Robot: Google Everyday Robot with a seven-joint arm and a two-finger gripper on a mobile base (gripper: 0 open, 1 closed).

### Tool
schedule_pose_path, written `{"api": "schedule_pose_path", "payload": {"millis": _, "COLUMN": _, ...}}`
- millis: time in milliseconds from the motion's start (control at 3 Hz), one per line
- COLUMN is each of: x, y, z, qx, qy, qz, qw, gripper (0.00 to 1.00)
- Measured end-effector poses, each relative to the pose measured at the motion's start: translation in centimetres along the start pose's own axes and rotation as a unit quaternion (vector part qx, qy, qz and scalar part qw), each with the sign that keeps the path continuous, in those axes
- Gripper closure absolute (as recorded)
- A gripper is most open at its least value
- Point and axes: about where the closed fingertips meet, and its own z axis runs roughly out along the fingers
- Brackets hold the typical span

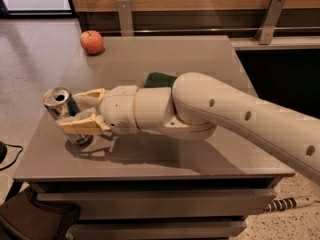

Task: Knock redbull can over

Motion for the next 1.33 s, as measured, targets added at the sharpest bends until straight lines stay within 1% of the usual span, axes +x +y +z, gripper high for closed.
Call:
{"api": "schedule_pose_path", "payload": {"millis": 333, "x": -2.7, "y": -0.3, "z": -1.6, "qx": 0.01, "qy": 0.083, "qz": -0.041, "qw": 0.9956, "gripper": 1.0}}
{"api": "schedule_pose_path", "payload": {"millis": 667, "x": -4.1, "y": -1.0, "z": -3.0, "qx": 0.022, "qy": 0.161, "qz": -0.076, "qw": 0.9838, "gripper": 1.0}}
{"api": "schedule_pose_path", "payload": {"millis": 1000, "x": -5.3, "y": -1.5, "z": -3.7, "qx": 0.027, "qy": 0.226, "qz": -0.095, "qw": 0.9691, "gripper": 1.0}}
{"api": "schedule_pose_path", "payload": {"millis": 1333, "x": -5.3, "y": -2.0, "z": -3.8, "qx": 0.029, "qy": 0.283, "qz": -0.095, "qw": 0.9538, "gripper": 1.0}}
